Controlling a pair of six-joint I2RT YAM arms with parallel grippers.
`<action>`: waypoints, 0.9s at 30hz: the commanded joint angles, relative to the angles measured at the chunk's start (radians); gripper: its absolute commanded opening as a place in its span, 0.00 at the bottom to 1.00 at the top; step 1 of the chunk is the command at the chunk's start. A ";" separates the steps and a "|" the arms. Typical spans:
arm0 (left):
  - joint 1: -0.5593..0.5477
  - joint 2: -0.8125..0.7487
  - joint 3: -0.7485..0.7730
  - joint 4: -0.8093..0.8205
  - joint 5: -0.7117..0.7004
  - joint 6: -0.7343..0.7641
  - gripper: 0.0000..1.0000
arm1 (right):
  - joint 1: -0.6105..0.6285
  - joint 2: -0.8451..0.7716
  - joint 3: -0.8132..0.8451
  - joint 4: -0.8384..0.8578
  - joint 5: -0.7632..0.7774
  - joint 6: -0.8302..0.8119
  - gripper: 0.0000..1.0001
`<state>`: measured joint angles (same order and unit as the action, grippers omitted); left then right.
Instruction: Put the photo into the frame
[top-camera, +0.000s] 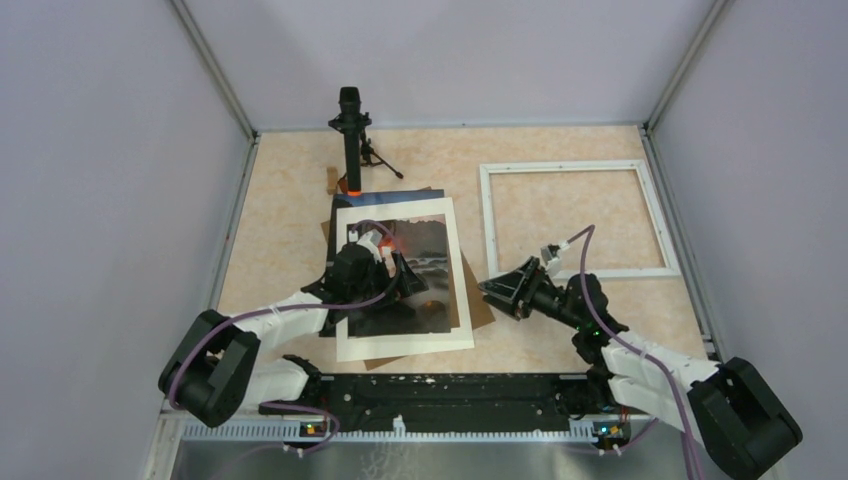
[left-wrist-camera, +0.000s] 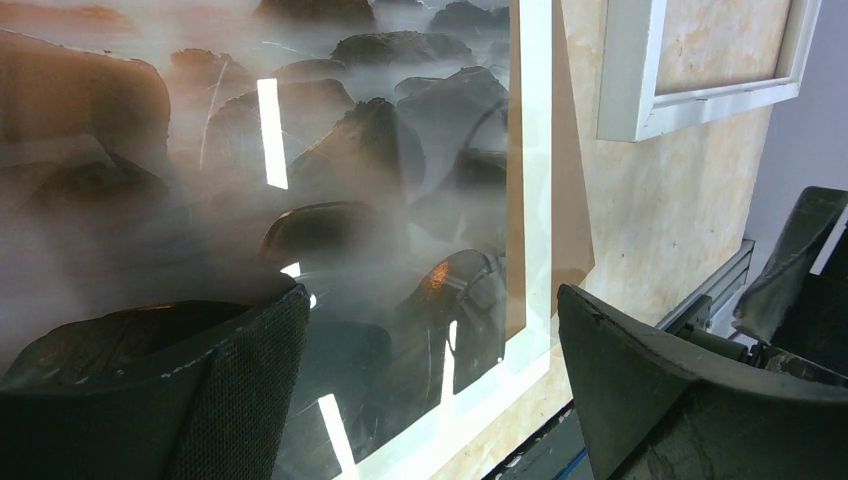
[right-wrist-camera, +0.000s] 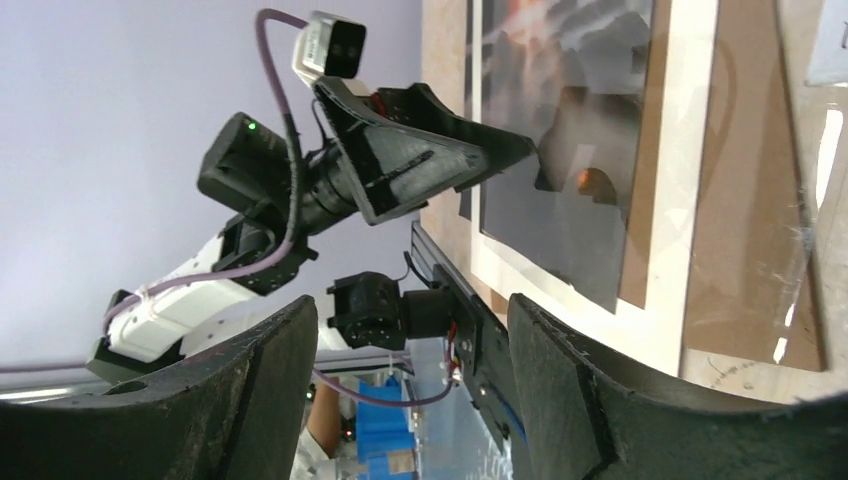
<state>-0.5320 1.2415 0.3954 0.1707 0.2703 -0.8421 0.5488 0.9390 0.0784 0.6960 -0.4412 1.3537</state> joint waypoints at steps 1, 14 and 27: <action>-0.006 0.024 -0.044 -0.154 -0.026 0.026 0.98 | 0.000 -0.041 0.003 0.055 0.047 0.014 0.68; -0.006 0.047 -0.050 -0.128 -0.016 0.030 0.98 | -0.066 0.025 0.243 -0.622 0.142 -0.531 0.74; -0.006 0.049 -0.060 -0.116 0.000 0.028 0.98 | -0.086 0.431 0.208 -0.142 0.011 -0.433 0.71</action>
<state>-0.5320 1.2480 0.3904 0.1894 0.2798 -0.8379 0.4679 1.2865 0.2882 0.3691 -0.3908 0.9165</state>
